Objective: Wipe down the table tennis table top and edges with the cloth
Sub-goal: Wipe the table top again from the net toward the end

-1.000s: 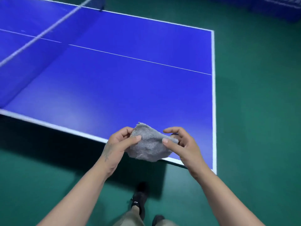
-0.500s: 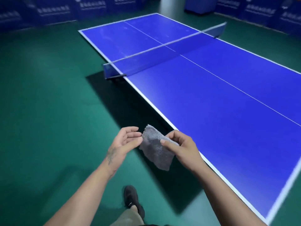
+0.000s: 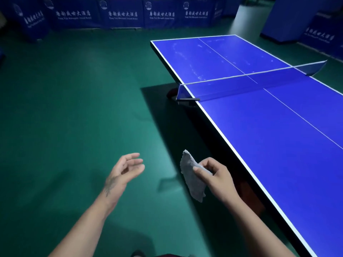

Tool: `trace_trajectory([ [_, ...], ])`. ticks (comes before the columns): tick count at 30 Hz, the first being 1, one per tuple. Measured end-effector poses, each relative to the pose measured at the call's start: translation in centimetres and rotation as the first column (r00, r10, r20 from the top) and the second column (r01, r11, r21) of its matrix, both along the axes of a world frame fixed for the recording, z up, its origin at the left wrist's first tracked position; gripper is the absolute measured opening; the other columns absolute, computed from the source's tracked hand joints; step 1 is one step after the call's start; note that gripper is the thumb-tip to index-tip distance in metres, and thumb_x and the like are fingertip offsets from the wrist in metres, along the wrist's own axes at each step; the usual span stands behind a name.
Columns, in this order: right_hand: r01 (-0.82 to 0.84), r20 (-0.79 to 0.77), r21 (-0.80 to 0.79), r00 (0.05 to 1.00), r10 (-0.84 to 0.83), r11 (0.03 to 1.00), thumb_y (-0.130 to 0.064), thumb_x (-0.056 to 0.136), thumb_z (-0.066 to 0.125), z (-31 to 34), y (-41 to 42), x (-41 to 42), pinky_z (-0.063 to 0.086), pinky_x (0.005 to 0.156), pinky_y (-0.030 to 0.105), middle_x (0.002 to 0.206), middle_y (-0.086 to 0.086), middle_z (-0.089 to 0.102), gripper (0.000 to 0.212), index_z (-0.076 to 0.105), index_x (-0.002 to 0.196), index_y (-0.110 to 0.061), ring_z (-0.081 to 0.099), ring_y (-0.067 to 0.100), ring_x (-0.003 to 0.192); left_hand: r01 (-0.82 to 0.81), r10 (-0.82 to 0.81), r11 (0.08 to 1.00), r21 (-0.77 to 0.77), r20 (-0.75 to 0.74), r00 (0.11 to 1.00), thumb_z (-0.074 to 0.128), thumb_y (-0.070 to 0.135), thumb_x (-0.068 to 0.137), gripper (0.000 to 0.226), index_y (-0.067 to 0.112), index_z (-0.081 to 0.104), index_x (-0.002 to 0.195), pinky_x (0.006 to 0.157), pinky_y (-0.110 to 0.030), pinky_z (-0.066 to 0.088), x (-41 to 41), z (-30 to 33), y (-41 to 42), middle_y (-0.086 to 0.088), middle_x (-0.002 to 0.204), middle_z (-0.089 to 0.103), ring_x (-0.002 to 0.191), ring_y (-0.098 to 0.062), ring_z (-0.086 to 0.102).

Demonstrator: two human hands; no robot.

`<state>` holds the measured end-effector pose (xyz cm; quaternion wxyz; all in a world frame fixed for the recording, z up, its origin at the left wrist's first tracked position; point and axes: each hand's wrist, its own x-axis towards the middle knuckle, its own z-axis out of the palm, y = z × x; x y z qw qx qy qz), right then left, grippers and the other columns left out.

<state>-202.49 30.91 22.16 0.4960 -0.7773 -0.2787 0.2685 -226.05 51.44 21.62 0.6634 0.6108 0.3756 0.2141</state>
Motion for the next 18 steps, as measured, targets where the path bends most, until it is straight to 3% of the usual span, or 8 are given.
trace_trajectory([
  [5, 0.048, 0.039, 0.002, 0.998, -0.048, 0.999, -0.027, 0.094, 0.079, -0.1, 8.6, -0.9, 0.051, 0.072, 0.037, 0.082, -0.002, 0.073, 0.015, 0.068, 0.086, -0.021, 0.065, 0.009, 0.073, 0.029, -0.026, 0.999, 0.037, -0.066, 0.998, 0.082, 0.061, 0.062, 0.068, 0.040, 0.070, 0.126, 0.117, -0.044, 0.047, -1.8, 1.2, 9.0, 0.008, 0.131, 0.072, 0.116, -0.004, 0.069],
  [8, 0.059, 0.039, -0.016, 0.998, -0.058, 0.998, -0.028, 0.094, 0.079, 0.0, 12.8, -0.6, 0.051, 0.071, 0.036, 0.081, -0.005, 0.073, 0.012, 0.069, 0.088, -0.023, 0.065, 0.009, 0.072, 0.018, -0.015, 0.999, 0.029, -0.073, 0.997, 0.082, 0.060, 0.062, 0.066, 0.041, 0.071, 0.124, 0.117, -0.048, 0.047, -1.2, 1.2, 13.4, 0.008, 0.132, 0.071, 0.117, -0.006, 0.069],
  [18, 0.069, 0.029, -0.057, 0.997, -0.067, 0.996, -0.031, 0.094, 0.079, -2.9, 26.9, 10.1, 0.048, 0.068, 0.032, 0.079, -0.007, 0.072, 0.018, 0.068, 0.085, -0.019, 0.061, 0.004, 0.069, 0.047, -0.047, 0.999, 0.002, -0.066, 0.997, 0.084, 0.056, 0.064, 0.062, 0.041, 0.073, 0.123, 0.118, -0.052, 0.046, 10.1, -1.9, 27.4, 0.004, 0.132, 0.071, 0.119, -0.008, 0.069],
])
